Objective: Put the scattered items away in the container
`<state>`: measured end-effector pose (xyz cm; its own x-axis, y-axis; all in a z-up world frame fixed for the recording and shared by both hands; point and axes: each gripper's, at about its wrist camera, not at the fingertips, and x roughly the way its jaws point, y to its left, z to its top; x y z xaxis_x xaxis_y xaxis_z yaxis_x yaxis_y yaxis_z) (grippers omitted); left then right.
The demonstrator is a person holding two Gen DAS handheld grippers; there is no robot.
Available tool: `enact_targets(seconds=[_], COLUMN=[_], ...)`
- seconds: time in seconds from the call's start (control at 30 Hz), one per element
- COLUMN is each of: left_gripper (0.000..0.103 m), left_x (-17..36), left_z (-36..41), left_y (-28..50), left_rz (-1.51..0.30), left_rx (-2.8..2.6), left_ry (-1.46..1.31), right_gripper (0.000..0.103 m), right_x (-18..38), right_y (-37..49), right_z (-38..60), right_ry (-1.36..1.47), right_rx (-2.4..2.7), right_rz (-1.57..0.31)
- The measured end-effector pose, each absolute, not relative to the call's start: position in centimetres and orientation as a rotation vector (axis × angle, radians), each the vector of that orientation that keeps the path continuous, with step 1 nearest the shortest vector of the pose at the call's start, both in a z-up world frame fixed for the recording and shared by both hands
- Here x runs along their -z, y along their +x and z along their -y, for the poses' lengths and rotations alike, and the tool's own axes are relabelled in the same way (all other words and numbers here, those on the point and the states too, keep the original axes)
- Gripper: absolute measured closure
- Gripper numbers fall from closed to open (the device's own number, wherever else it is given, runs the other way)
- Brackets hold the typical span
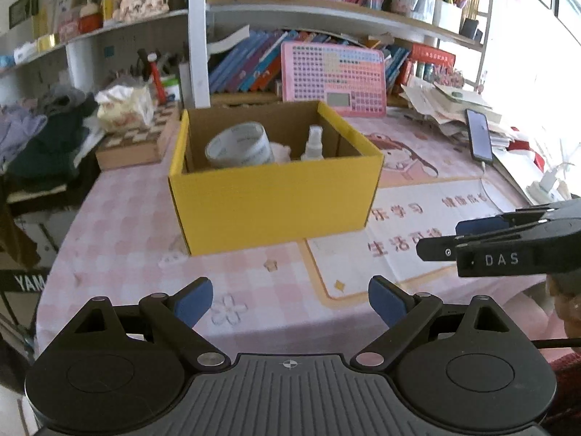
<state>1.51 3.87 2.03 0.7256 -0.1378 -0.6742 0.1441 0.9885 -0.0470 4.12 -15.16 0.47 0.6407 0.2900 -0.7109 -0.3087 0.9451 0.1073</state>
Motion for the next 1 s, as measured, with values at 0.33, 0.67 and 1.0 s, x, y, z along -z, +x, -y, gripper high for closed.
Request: enact_targets(seconds=[0.33, 0.67, 1.0], left_gripper=[0.008, 0.008, 0.0], left_x=[-0.6, -0.1, 0.4], left_z=[-4.0, -3.8, -3.7], left_y=[0.9, 0.2, 0.5], left_rz=[-0.808, -0.837, -0.885], left_rx=[0.156, 0.172, 0.15], left_ry=[-0.03, -0.046, -0.04], right_gripper=[0.043, 0.022, 0.016], right_x=[0.5, 0.8, 1.0], right_y=[2.1, 1.4, 1.3], right_z=[14.8, 14.6, 14.3], right_ry=[-0.059, -0.083, -0.101], right_rx=[-0.328, -0.324, -0.331], right_rz=[-0.847, -0.876, -0.886])
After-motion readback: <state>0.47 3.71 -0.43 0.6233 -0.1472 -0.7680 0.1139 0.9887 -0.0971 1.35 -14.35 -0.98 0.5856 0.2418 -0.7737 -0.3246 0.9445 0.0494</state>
